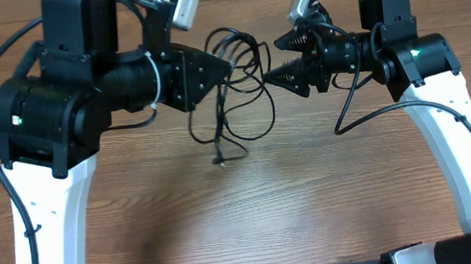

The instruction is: Untangle cables

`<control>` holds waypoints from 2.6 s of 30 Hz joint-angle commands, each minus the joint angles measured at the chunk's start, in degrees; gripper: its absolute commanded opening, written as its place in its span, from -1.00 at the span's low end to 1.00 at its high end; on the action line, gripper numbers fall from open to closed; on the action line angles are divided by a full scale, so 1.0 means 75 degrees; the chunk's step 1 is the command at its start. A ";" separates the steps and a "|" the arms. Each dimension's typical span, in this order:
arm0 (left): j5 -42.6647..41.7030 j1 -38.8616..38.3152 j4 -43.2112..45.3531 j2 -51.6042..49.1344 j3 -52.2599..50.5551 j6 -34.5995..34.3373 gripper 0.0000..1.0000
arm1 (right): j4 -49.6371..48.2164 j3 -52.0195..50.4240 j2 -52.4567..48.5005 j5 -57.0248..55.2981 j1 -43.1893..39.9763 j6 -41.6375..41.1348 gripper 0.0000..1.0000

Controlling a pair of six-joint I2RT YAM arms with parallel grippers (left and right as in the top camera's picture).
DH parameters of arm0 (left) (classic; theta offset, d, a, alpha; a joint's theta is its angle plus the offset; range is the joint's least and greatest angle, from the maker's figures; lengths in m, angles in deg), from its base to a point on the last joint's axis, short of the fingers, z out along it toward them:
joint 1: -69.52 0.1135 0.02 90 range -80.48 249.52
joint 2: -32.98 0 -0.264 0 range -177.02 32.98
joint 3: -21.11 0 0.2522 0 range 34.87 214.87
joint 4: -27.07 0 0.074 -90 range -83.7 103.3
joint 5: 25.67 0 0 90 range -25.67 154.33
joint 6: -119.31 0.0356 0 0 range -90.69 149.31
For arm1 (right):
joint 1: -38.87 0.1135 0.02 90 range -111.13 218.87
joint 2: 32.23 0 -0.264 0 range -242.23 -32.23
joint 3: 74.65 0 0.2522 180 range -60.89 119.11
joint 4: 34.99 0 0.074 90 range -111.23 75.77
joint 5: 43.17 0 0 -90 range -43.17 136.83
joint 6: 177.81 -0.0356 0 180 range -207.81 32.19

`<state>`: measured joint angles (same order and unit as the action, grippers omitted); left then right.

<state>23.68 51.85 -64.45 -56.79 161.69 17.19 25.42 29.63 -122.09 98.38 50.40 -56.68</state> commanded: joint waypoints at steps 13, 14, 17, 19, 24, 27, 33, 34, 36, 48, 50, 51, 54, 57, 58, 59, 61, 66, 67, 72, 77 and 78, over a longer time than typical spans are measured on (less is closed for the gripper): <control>-0.1224 -0.0408 0.0717 0.0038 0.0061 -0.0831 -0.92 | -0.0082 0.0076 0.0006 0.0163 0.0020 0.0032 -0.37; -0.1227 -0.0408 0.0723 0.0038 0.0061 -0.0848 -0.92 | -0.0082 0.0076 0.0006 0.0163 0.0020 0.0032 -0.70; -0.1221 -0.0405 0.0749 0.0038 0.0061 -0.0845 -0.92 | -0.0070 0.0076 0.0003 0.0134 0.0017 0.0029 -0.92; -0.1189 -0.0388 0.0749 0.0038 0.0061 -0.0842 -0.92 | -0.0052 0.0076 0.0003 -0.0023 0.0017 0.0029 -0.92; -0.1192 -0.0242 0.0743 0.0061 0.0061 -0.0813 -0.92 | 0.0204 0.0076 0.0003 -0.1367 -0.0058 0.0029 -0.92; -0.1189 -0.0114 0.0743 0.0093 0.0061 -0.0810 -0.92 | 0.0376 0.0076 0.0003 -0.1973 -0.0169 0.0029 -0.92; -0.1186 0.0131 0.0624 0.0146 0.0061 -0.0720 -0.92 | 0.0519 0.0076 0.0003 -0.2124 -0.0536 0.0023 -0.92; -0.1186 0.0175 0.0568 0.0157 0.0061 -0.0685 -0.91 | 0.0536 0.0076 0.0003 -0.2124 -0.0595 0.0023 -0.92; -0.1174 0.0256 0.0449 0.0163 0.0061 -0.0577 -0.92 | 0.0551 0.0076 0.0003 -0.2127 -0.0702 -0.0038 -0.92; -0.1107 0.0965 -0.0076 0.0248 0.0061 -0.0350 -0.91 | 0.0437 0.0076 0.0006 -0.2124 -0.2154 -0.1154 -0.92; -0.1105 0.1008 -0.0102 0.0262 0.0061 -0.0347 -0.92 | 0.0399 0.0076 0.0006 -0.2122 -0.2422 -0.1364 -0.92; -0.1107 0.1008 -0.0122 0.0277 0.0061 -0.0291 -0.92 | 0.0388 0.0076 0.0006 -0.2122 -0.2573 -0.1478 -0.92; -0.1099 0.1011 -0.0175 0.0297 0.0061 -0.0207 -0.91 | 0.0297 0.0076 0.0006 -0.2122 -0.2973 -0.1830 -0.92; -0.1011 0.1011 -0.0189 0.0306 0.0061 -0.0210 -0.92 | 0.0085 0.0076 0.0006 -0.2122 -0.3413 -0.2439 -0.92; -0.0909 0.1011 -0.0195 0.0312 0.0061 -0.0210 -0.92 | 0.0006 0.0076 0.0006 -0.2122 -0.3564 -0.2678 -0.92; -0.0758 0.1011 -0.0210 0.0321 0.0061 -0.0213 -0.92 | -0.0090 0.0076 0.0009 -0.2122 -0.3742 -0.2978 -0.92; -0.0577 0.1014 -0.0245 0.0344 0.0061 -0.0213 -0.92 | -0.0251 0.0076 0.0009 -0.2119 -0.4057 -0.3462 -0.92; -0.0498 0.1172 -0.0256 0.0434 0.0061 -0.0213 -0.92 | -0.0417 0.0079 0.0032 -0.2031 -0.4843 -0.4197 -0.92; -0.0498 0.1250 -0.0262 0.0452 0.0061 -0.0213 -0.92 | -0.0414 0.0079 0.0047 -0.2031 -0.4969 -0.4269 -0.92; -0.0501 0.1638 -0.0309 0.0574 0.0061 -0.0219 -0.92 | -0.0475 0.0079 0.0204 -0.2037 -0.5616 -0.4756 -0.92; -0.0501 0.2008 -0.0434 0.0647 0.0061 -0.0219 -0.92 | -0.0676 0.0079 0.0388 -0.2031 -0.6242 -0.5540 -0.92; -0.0507 0.2081 -0.0455 0.0662 0.0061 -0.0219 -0.91 | -0.0702 0.0079 0.0425 -0.2005 -0.6359 -0.5584 -0.92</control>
<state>19.12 65.38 -67.77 -53.62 161.69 14.50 21.12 29.63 -121.26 84.94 5.59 -93.66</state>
